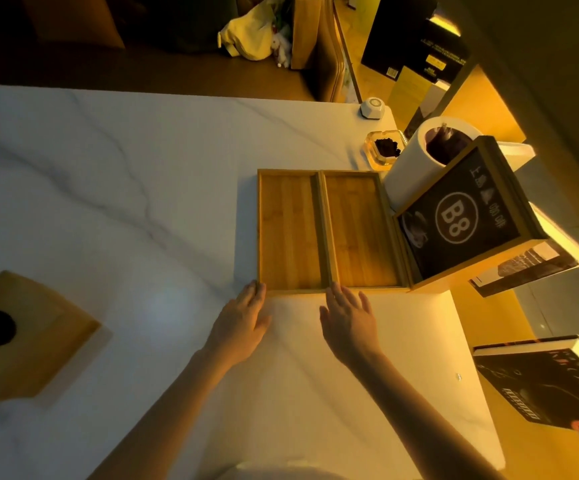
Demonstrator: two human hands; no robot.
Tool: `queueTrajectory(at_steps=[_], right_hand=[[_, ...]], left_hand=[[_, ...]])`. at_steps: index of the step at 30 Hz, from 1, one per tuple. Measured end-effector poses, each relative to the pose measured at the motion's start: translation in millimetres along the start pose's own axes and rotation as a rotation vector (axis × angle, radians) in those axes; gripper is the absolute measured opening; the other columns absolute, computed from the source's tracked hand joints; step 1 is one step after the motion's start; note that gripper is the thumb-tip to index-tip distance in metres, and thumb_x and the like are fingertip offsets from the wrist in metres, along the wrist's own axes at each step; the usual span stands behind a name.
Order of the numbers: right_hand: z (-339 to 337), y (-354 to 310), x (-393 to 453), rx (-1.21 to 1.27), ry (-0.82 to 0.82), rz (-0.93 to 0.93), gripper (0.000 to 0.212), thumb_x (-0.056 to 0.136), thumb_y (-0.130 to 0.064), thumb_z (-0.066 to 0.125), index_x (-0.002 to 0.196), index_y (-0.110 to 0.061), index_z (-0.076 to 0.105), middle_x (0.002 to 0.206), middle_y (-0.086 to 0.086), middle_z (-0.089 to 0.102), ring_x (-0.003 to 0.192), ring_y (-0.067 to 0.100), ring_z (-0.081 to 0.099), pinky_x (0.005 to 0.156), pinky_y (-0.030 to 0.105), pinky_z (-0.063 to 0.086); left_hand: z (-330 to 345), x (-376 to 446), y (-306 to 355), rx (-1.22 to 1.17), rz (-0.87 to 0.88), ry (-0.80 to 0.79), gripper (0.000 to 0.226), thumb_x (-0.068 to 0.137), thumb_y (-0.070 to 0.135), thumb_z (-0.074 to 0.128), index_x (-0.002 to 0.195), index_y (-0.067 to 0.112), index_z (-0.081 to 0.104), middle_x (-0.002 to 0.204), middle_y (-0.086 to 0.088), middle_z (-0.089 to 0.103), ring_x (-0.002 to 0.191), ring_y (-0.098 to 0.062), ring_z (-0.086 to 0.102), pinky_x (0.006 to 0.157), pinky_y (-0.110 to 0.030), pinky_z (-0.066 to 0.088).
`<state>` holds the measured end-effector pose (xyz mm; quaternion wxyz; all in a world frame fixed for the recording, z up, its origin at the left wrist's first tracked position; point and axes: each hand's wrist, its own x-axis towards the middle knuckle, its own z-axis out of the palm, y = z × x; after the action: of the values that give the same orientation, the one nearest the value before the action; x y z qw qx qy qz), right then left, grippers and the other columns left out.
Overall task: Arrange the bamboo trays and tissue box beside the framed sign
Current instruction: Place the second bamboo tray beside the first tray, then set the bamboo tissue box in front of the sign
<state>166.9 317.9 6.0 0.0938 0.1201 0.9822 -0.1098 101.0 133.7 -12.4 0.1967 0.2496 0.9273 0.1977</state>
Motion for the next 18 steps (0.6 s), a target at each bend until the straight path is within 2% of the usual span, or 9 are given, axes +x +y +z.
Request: queueTrajectory(at_steps=[2, 3, 6, 9, 11, 14, 16, 18], right_hand=[[-17, -12, 8, -0.002, 0.038, -0.009, 0.030, 0.095, -0.027, 0.039, 0.111, -0.010, 0.057, 0.120, 0.011, 0.062, 0.115, 0.027, 0.054, 0.101, 0.042, 0.039], [-25, -19, 11, -0.001, 0.043, -0.021, 0.026, 0.094, -0.025, 0.041, 0.101, -0.010, 0.061, 0.107, 0.010, 0.068, 0.102, 0.026, 0.060, 0.092, 0.040, 0.046], [-42, -49, 18, -0.103, 0.025, -0.121, 0.022, 0.094, -0.022, 0.044, 0.094, -0.008, 0.061, 0.092, 0.008, 0.067, 0.086, 0.023, 0.064, 0.078, 0.036, 0.054], [-55, -86, 24, -0.022, 0.049, -0.157, 0.025, 0.094, -0.022, 0.042, 0.090, -0.007, 0.061, 0.084, 0.007, 0.064, 0.075, 0.019, 0.062, 0.069, 0.033, 0.056], [-60, -118, 26, -0.021, 0.090, -0.229, 0.025, 0.094, -0.022, 0.042, 0.089, -0.006, 0.061, 0.081, 0.008, 0.063, 0.072, 0.019, 0.061, 0.067, 0.035, 0.057], [-63, -168, 27, 0.107, 0.151, -0.281, 0.031, 0.095, -0.025, 0.039, 0.086, -0.006, 0.061, 0.078, 0.008, 0.064, 0.069, 0.018, 0.060, 0.067, 0.034, 0.054], [-60, -201, 25, 0.153, 0.174, -0.343, 0.032, 0.095, -0.025, 0.038, 0.085, -0.006, 0.062, 0.079, 0.009, 0.065, 0.070, 0.021, 0.060, 0.066, 0.035, 0.052], [-51, -232, 22, 0.194, 0.149, -0.398, 0.032, 0.094, -0.025, 0.037, 0.086, -0.006, 0.061, 0.081, 0.011, 0.065, 0.073, 0.026, 0.061, 0.067, 0.037, 0.049]], left_hand=[[-15, -3, -1, -0.062, -0.006, 0.041, 0.048, 0.092, 0.026, 0.040, 0.137, 0.012, 0.029, 0.142, -0.016, 0.039, 0.124, -0.029, 0.043, 0.103, -0.037, 0.036], [-23, -6, -2, -0.076, 0.003, 0.072, 0.042, 0.092, 0.025, 0.040, 0.132, 0.011, 0.038, 0.133, -0.017, 0.050, 0.116, -0.030, 0.050, 0.098, -0.037, 0.041], [-50, -20, -9, -0.108, 0.033, 0.189, 0.031, 0.093, 0.025, 0.039, 0.106, 0.006, 0.059, 0.102, -0.018, 0.066, 0.090, -0.028, 0.061, 0.081, -0.041, 0.051], [-79, -40, -26, -0.166, -0.001, 0.317, 0.031, 0.093, 0.024, 0.040, 0.093, 0.004, 0.063, 0.089, -0.018, 0.068, 0.079, -0.027, 0.062, 0.075, -0.043, 0.052], [-100, -57, -42, -0.186, -0.046, 0.397, 0.030, 0.092, 0.023, 0.041, 0.088, 0.004, 0.064, 0.083, -0.018, 0.068, 0.073, -0.028, 0.062, 0.072, -0.043, 0.052], [-127, -87, -73, -0.196, -0.129, 0.555, 0.025, 0.090, 0.019, 0.046, 0.086, 0.003, 0.064, 0.080, -0.019, 0.068, 0.073, -0.032, 0.061, 0.070, -0.045, 0.051], [-141, -107, -99, -0.173, -0.192, 0.626, 0.024, 0.090, 0.019, 0.046, 0.083, 0.004, 0.063, 0.073, -0.015, 0.063, 0.069, -0.032, 0.058, 0.063, -0.040, 0.046], [-148, -126, -127, -0.167, -0.269, 0.662, 0.026, 0.091, 0.021, 0.043, 0.082, 0.005, 0.061, 0.062, -0.005, 0.053, 0.059, -0.024, 0.051, 0.054, -0.032, 0.034]])
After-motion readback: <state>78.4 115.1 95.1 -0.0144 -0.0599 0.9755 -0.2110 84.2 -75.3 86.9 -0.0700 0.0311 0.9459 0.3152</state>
